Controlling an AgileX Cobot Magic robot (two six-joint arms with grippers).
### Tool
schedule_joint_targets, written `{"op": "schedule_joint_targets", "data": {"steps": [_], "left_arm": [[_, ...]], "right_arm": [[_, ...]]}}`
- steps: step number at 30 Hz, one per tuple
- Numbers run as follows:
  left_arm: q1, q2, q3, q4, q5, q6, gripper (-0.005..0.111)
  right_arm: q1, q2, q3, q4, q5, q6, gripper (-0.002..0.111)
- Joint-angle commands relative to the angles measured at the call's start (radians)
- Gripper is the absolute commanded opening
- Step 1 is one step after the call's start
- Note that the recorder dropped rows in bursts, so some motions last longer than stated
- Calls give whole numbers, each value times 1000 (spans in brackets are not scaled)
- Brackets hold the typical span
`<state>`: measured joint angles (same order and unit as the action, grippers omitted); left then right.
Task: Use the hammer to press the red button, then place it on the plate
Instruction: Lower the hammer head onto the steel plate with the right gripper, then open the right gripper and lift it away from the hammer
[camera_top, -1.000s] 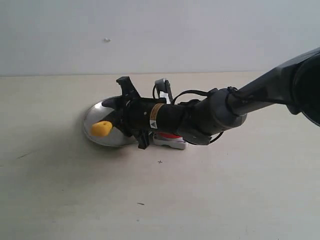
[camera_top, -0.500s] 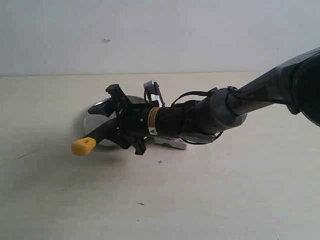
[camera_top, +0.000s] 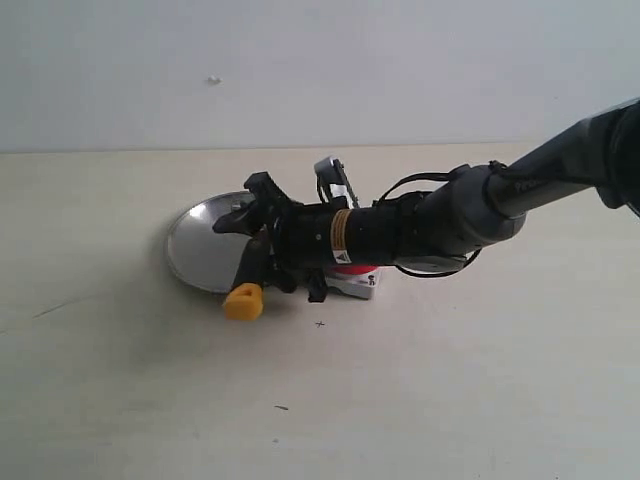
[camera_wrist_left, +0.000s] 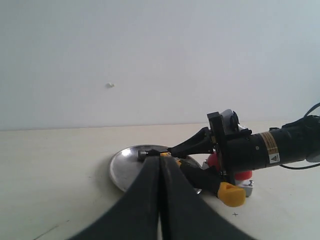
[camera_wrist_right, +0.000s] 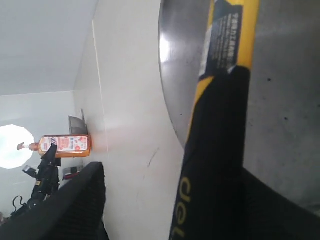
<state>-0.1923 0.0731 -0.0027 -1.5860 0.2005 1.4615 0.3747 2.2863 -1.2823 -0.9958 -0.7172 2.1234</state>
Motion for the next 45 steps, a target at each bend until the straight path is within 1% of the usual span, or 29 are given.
{"op": "schedule_joint_targets", "data": {"steps": [1, 6, 9, 16, 25, 28, 33, 40, 45], "left_arm": [[-8, -7, 3, 4, 3, 1, 0], [-8, -7, 3, 4, 3, 1, 0], [-8, -7, 3, 4, 3, 1, 0], [-8, -7, 3, 4, 3, 1, 0], [-8, -7, 3, 4, 3, 1, 0], [-8, -7, 3, 4, 3, 1, 0], [-8, -7, 3, 4, 3, 1, 0], [-8, -7, 3, 4, 3, 1, 0], [-8, -7, 3, 4, 3, 1, 0]], "right_arm": [[-6, -18, 1, -6, -64, 1, 62], [-6, -18, 1, -59, 2, 1, 62], [-11, -18, 1, -64, 11, 1, 62], [-63, -18, 1, -210, 18, 1, 62], [-119, -18, 1, -317, 11, 1, 62], [-140, -18, 1, -392, 7, 1, 62], [-173, -18, 1, -520, -54, 1, 62], [-215, -27, -2, -612, -140, 1, 62], [-243, -77, -2, -680, -172, 1, 55]]}}
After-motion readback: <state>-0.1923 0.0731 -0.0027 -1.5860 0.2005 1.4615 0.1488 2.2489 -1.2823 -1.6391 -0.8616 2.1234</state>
